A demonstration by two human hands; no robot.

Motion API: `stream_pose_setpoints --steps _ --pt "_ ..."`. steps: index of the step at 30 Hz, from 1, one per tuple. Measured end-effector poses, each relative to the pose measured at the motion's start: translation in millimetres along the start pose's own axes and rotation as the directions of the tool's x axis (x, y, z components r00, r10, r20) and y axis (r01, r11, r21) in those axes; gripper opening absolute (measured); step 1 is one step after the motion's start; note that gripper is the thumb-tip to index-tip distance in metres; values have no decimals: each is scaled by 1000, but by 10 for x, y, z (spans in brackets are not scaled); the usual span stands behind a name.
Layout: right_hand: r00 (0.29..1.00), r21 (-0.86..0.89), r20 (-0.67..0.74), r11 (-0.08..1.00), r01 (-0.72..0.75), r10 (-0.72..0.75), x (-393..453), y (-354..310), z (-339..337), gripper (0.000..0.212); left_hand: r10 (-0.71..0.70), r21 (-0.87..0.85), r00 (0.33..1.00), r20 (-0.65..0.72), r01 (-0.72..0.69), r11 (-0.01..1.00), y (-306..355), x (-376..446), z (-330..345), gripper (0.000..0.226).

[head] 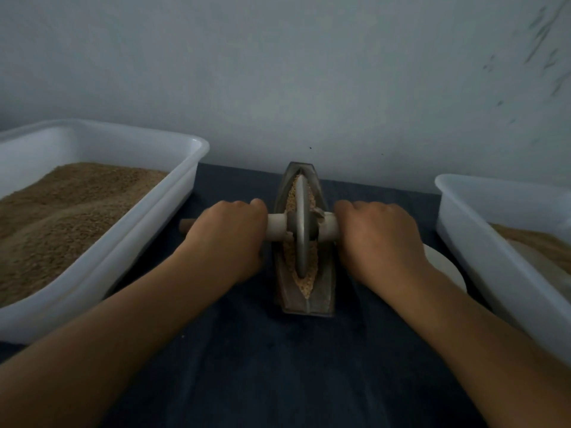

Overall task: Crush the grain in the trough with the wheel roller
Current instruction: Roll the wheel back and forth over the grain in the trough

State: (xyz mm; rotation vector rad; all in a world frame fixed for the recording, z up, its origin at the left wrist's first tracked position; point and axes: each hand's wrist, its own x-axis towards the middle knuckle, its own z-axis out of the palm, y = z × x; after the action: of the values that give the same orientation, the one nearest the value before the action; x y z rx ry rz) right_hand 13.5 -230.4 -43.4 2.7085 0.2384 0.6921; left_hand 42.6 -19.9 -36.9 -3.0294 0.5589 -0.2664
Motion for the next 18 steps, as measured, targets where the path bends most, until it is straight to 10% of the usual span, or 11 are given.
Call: stream_pose_setpoints --steps 18 --pt "932 181 356 974 -135 63 995 378 628 27 91 196 995 45 -98 976 -100 1232 81 26"
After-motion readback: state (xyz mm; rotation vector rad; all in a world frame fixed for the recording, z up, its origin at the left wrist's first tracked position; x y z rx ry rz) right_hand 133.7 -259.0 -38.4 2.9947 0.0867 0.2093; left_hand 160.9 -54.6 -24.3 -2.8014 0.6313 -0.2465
